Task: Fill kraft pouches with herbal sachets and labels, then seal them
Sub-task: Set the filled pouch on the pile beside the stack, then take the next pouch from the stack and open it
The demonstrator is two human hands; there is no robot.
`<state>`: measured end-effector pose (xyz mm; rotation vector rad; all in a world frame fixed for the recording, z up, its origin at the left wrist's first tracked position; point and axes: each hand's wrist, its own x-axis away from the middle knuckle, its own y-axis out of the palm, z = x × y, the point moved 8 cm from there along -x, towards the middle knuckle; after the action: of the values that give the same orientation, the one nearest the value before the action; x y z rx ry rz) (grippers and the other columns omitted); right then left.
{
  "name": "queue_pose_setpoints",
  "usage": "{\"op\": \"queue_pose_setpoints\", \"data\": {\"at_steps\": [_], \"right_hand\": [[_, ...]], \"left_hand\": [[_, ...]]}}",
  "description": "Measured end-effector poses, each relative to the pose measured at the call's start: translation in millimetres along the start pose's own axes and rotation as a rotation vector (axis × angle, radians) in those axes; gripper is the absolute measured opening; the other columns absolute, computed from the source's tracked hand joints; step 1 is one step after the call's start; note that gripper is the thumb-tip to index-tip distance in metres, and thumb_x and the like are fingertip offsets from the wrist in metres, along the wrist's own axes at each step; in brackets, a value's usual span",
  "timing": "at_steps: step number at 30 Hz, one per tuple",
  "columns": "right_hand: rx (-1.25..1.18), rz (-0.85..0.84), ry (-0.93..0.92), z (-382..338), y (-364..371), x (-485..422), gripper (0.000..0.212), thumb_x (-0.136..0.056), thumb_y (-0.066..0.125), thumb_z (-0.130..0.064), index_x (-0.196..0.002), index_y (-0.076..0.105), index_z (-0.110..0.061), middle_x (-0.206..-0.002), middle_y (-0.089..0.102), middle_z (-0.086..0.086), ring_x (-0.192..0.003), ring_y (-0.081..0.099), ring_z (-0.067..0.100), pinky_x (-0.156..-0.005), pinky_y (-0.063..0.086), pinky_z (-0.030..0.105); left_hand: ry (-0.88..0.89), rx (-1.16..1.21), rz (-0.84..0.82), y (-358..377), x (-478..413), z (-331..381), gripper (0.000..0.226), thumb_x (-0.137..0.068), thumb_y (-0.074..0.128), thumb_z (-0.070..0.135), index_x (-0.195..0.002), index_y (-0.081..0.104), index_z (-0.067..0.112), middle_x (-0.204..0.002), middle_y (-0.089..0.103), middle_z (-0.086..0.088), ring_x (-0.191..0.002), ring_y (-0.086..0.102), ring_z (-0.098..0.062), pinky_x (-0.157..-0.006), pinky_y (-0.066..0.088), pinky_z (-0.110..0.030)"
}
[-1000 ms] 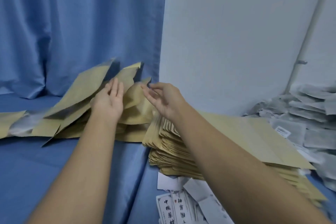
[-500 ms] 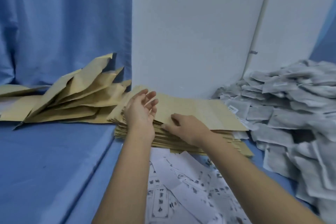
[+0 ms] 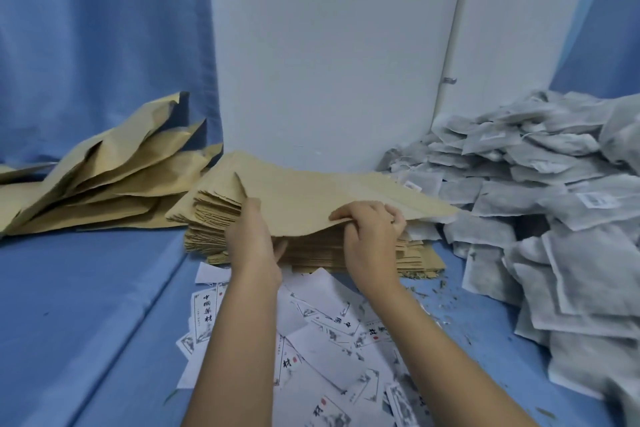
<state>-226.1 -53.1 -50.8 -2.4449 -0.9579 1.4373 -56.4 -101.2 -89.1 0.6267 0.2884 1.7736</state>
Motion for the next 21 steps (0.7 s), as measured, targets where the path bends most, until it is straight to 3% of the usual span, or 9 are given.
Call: {"op": "queue_pose_setpoints", "data": {"at_steps": [3,6,9,11,12,14,16,18,21], "right_hand": [[-0.072,-0.108,-0.007,-8.9,7.6,6.3,0.048,-0.065,0.040,0.015,-0.083,0.070,-0.017,-0.098,0.069,-0.010,-0.115,0.049,0.006,-0.106,0.004,0.028],[0.000,-0.157,0.066,-2.0,6.1,7.1,0.062,-0.063,0.038,0.020,-0.097,0.071,-0.020,-0.119,0.064,-0.011,-0.130,0.039,0.005,-0.108,-0.002,0.029],[-0.148,-0.158,0.119,-1.7,-0.5,7.6,0.069,-0.069,0.034,0.020,-0.113,0.068,-0.020,-0.130,0.058,-0.008,-0.123,0.043,0.001,-0.107,0.016,0.015],[-0.386,-0.264,0.236,-2.3,5.3,12.0,0.064,-0.078,0.034,0.017,-0.121,0.064,-0.020,-0.127,0.059,-0.009,-0.118,0.047,-0.001,-0.099,0.031,0.008],[-0.521,-0.313,0.301,-2.7,9.3,13.9,0.061,-0.081,0.036,0.016,-0.125,0.061,-0.019,-0.125,0.059,-0.008,-0.119,0.051,0.002,-0.098,0.037,0.010],[-0.827,-0.343,0.468,0.1,16.9,16.4,0.056,-0.085,0.039,0.015,-0.132,0.053,-0.014,-0.128,0.058,-0.001,-0.119,0.055,0.013,-0.101,0.042,0.022],[-1.185,-0.297,0.658,5.6,23.5,19.0,0.046,-0.086,0.039,0.013,-0.126,0.050,-0.007,-0.126,0.057,0.010,-0.110,0.059,0.019,-0.099,0.045,0.033],[-1.461,-0.210,0.782,12.6,24.8,20.6,0.029,-0.086,0.036,0.010,-0.108,0.050,-0.003,-0.111,0.051,0.022,-0.089,0.058,0.022,-0.084,0.048,0.030],[-1.566,-0.151,0.926,26.9,26.9,31.3,0.024,-0.087,0.034,0.008,-0.104,0.048,-0.002,-0.101,0.052,0.024,-0.081,0.057,0.023,-0.075,0.049,0.027]], "left_hand": [[0.052,-0.110,-0.112,9.4,2.8,7.5,0.018,-0.094,0.046,0.012,-0.079,0.053,0.020,-0.082,0.059,0.000,-0.075,0.057,-0.018,-0.059,0.049,-0.027],[0.374,-0.237,-0.136,15.3,9.7,29.7,0.039,-0.089,0.037,-0.008,-0.085,0.060,0.023,-0.086,0.062,0.004,-0.084,0.056,-0.020,-0.066,0.046,-0.026],[0.738,-0.229,-0.130,22.7,31.7,52.6,0.050,-0.095,0.035,-0.003,-0.129,0.054,0.028,-0.127,0.058,0.013,-0.116,0.054,-0.003,-0.098,0.044,-0.021],[0.940,-0.251,-0.275,40.0,53.5,57.0,0.055,-0.095,0.035,-0.005,-0.131,0.046,0.035,-0.133,0.046,0.027,-0.120,0.040,0.018,-0.101,0.029,-0.003],[1.006,-0.337,-0.358,51.5,61.9,53.4,0.059,-0.094,0.035,-0.009,-0.130,0.046,0.036,-0.133,0.041,0.029,-0.123,0.035,0.020,-0.102,0.024,-0.001],[1.095,-0.636,-0.466,71.2,69.9,37.6,0.065,-0.088,0.034,-0.015,-0.132,0.050,0.030,-0.142,0.037,0.019,-0.134,0.030,0.007,-0.108,0.020,-0.008],[1.055,-0.984,-0.513,81.6,60.4,15.6,0.060,-0.087,0.038,-0.009,-0.133,0.054,0.026,-0.145,0.043,0.007,-0.136,0.035,-0.007,-0.111,0.027,-0.020],[0.884,-1.221,-0.604,85.4,47.5,-10.2,0.051,-0.090,0.042,0.002,-0.134,0.054,0.025,-0.142,0.049,0.002,-0.132,0.043,-0.015,-0.107,0.034,-0.027],[0.734,-1.369,-0.709,85.1,43.6,-33.2,0.040,-0.097,0.044,0.017,-0.135,0.052,0.025,-0.143,0.048,0.001,-0.131,0.044,-0.016,-0.105,0.034,-0.025]]}}
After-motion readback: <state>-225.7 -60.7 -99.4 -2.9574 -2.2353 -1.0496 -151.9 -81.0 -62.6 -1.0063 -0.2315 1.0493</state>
